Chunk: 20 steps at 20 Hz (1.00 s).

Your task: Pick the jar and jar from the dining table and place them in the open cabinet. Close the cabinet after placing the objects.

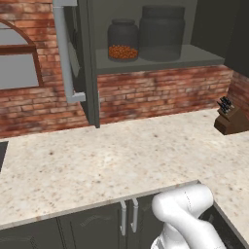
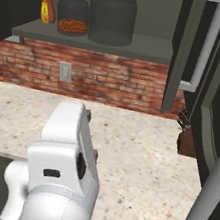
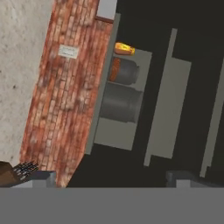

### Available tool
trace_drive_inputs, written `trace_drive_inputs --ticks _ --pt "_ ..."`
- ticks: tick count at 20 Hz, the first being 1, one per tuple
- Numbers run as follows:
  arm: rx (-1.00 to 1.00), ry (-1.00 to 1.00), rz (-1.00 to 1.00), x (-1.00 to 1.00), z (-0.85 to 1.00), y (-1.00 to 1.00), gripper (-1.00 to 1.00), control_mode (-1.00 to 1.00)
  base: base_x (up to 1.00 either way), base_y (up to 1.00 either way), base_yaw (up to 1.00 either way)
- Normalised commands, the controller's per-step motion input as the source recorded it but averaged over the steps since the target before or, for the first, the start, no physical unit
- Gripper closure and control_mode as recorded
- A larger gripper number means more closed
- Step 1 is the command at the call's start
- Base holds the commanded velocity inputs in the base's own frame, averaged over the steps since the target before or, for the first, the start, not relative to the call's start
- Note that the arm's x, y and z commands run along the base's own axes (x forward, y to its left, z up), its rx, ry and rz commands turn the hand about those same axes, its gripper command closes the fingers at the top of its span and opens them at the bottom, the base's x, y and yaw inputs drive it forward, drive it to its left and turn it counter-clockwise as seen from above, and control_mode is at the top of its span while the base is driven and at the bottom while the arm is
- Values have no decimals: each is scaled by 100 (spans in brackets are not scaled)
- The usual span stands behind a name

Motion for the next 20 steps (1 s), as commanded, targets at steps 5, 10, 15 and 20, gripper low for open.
trace_drive_inputs --ticks 5,10,15,20 --pt "0 0 -4 29 7 -26 -100 -100 0 0 0" --pt "0 0 0 36 0 -41 -100 -100 0 0 0" --pt "0 0 0 41 0 -45 -100 -100 0 0 0" --pt "1 -2 0 67 0 -28 -100 -100 0 0 0"
